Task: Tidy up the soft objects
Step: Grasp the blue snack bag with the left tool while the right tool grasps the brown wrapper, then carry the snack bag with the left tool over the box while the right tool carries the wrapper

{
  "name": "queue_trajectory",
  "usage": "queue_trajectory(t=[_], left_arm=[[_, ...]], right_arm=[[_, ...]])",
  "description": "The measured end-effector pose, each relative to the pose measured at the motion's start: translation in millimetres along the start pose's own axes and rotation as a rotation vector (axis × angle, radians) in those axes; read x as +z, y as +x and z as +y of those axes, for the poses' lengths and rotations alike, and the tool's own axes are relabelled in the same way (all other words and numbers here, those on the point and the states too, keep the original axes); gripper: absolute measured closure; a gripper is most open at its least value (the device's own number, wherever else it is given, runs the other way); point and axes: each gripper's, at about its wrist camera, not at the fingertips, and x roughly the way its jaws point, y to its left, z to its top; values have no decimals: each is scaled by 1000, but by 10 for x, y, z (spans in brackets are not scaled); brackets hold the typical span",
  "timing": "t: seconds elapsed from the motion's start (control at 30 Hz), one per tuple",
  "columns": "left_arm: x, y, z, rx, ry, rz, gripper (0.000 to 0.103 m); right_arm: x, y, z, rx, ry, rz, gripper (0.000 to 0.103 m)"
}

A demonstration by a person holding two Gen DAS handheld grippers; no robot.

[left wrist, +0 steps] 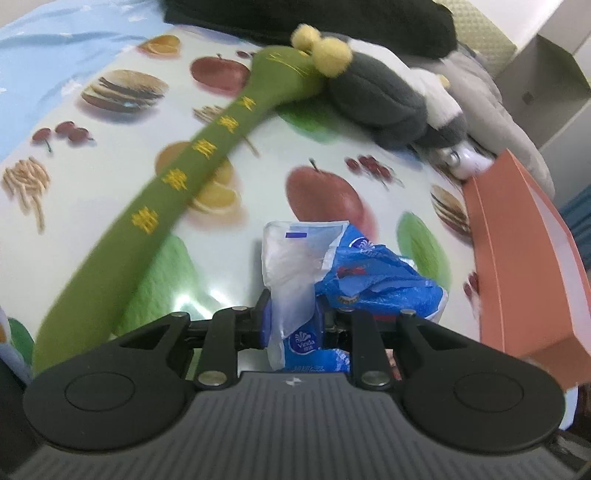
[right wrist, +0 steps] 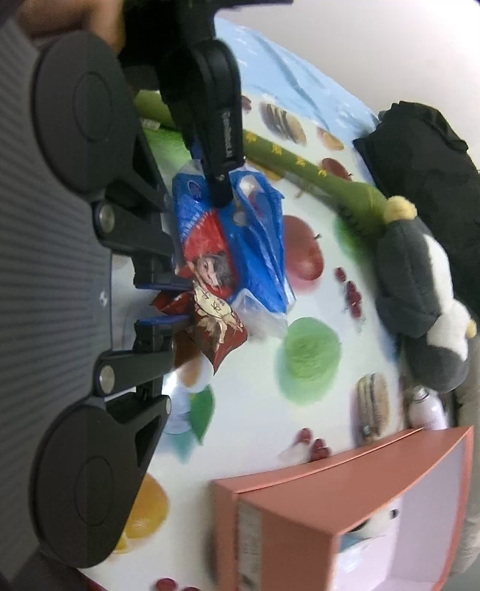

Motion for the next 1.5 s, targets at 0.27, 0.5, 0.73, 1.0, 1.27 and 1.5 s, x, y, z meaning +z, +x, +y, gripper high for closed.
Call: queue_trajectory(t=[0.27,0.5,0.73,1.0,1.27,1.5], left_arm=[[-234,-42,-167,-96,122,108,76],[-388,-180,-343,-153,279,163,63],[-442,-451,-481,-146,476,93,39],[-210,-475,-648,-130,591,-9,34],[-19,-200,-811,-132,665,-4,33],[22,-52,-922,-169,721,29,34]], right_arm=[[-50,19,-246,-31,40,-21,85],[-109,-54,-453,-79,58,-43,84],[-153,-167,-557,-90,76,-94,58],[-102,-78,-520,-103,66,-144,43],[-96,9,-480,-157,2,-138,71],[-124,-89,-619,-155,26,-143,76]])
